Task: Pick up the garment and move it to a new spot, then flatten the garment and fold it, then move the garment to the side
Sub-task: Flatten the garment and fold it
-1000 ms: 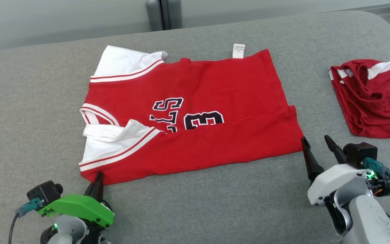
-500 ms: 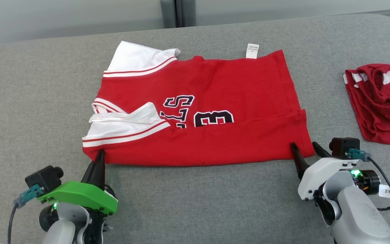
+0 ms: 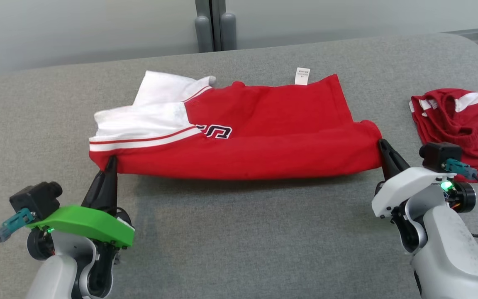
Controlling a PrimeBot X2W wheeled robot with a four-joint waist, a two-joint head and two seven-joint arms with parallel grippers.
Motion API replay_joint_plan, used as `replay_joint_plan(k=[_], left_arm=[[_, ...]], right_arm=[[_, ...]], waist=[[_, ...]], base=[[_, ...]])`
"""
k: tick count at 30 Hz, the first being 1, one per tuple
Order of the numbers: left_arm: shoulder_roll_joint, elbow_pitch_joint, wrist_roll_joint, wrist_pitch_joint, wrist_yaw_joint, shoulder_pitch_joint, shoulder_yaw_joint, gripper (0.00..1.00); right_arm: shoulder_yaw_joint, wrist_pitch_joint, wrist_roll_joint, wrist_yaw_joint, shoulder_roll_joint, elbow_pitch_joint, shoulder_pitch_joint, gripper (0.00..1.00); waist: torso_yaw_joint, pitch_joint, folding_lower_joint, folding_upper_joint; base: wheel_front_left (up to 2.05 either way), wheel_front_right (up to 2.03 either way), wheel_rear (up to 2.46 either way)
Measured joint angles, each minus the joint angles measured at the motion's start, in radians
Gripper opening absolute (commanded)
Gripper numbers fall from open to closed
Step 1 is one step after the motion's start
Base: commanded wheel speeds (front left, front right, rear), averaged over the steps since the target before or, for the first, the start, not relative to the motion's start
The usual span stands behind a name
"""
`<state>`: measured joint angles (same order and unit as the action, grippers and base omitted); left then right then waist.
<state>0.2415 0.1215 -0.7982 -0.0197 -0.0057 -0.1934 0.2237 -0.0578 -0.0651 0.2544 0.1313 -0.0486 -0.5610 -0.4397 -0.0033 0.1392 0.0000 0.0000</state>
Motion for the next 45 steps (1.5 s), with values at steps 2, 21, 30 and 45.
replay_joint_plan(k=[2,21,30,45], left_arm=[[0.013,-0.054,0.002,0.021,0.015,0.023,0.003,0.00],[0.024,-0.160,-0.066,0.120,0.119,0.370,0.017,0.00],[0.015,-0.045,-0.062,0.106,0.108,0.365,0.031,1.00],[0.219,-0.184,0.073,0.208,0.084,0.105,0.029,1.00]], right_arm=[[-0.006,0.023,0.000,0.000,0.000,0.061,0.041,0.00],[-0.083,0.219,0.047,0.000,0.001,0.478,0.512,0.00],[-0.075,0.186,0.036,0.000,0.000,0.403,0.512,1.00],[-0.086,0.151,-0.057,0.000,0.000,0.491,0.429,1.00]], waist=[[0.000,-0.011,0.0000,0.0000],[-0.016,0.001,0.0000,0.0000],[-0.023,0.000,0.0000,0.0000],[-0.041,0.003,0.0000,0.0000]], base=[[0.00,0.00,0.00],[0.00,0.00,0.00],[0.00,0.00,0.00],[0.00,0.00,0.00]])
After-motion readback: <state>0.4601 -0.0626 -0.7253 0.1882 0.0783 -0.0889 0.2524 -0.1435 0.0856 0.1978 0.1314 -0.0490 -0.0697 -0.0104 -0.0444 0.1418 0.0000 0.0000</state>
